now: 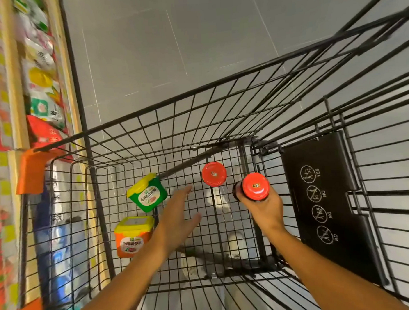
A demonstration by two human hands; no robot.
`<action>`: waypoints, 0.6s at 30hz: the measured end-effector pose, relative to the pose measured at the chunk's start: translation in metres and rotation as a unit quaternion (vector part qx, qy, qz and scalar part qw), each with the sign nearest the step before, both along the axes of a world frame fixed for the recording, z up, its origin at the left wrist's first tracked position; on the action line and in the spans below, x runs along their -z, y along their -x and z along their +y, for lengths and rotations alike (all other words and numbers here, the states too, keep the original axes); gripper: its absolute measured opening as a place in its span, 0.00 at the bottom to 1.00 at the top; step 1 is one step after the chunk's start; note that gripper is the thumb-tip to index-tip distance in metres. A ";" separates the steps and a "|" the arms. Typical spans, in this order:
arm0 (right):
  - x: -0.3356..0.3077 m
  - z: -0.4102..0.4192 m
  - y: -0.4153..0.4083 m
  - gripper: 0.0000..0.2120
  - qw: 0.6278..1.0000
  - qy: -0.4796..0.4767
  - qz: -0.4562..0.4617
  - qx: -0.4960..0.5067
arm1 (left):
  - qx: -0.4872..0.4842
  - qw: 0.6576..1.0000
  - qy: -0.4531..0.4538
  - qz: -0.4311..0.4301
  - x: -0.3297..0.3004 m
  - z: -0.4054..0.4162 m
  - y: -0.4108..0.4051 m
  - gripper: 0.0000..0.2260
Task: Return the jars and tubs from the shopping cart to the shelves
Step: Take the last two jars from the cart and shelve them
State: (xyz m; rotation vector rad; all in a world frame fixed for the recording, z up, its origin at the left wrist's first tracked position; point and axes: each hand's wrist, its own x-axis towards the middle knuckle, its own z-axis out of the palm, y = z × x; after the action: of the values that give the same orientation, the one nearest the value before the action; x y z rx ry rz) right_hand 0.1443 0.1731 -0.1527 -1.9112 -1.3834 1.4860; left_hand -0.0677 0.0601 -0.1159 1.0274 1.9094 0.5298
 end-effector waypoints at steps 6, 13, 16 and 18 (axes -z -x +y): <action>-0.023 -0.002 -0.020 0.31 0.999 0.013 -0.005 -0.039 | -0.044 0.999 0.005 -0.015 0.030 0.052 -0.006 0.45; -0.019 0.001 -0.029 0.32 0.998 0.008 -0.008 -0.055 | -0.065 0.996 -0.046 -0.031 0.067 0.074 -0.017 0.41; -0.019 0.001 -0.029 0.33 0.999 0.011 -0.007 -0.053 | -0.121 0.989 -0.083 -0.026 0.073 0.078 -0.023 0.34; -0.024 0.002 -0.031 0.30 0.998 0.007 -0.013 -0.056 | -0.146 0.984 -0.103 -0.028 0.071 0.079 -0.028 0.30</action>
State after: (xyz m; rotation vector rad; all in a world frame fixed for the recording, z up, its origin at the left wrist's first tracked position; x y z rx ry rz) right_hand 0.1748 0.1750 -0.1285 -1.8944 -1.5189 1.5301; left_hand -0.0400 0.1387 -0.1866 0.8527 1.9956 0.9305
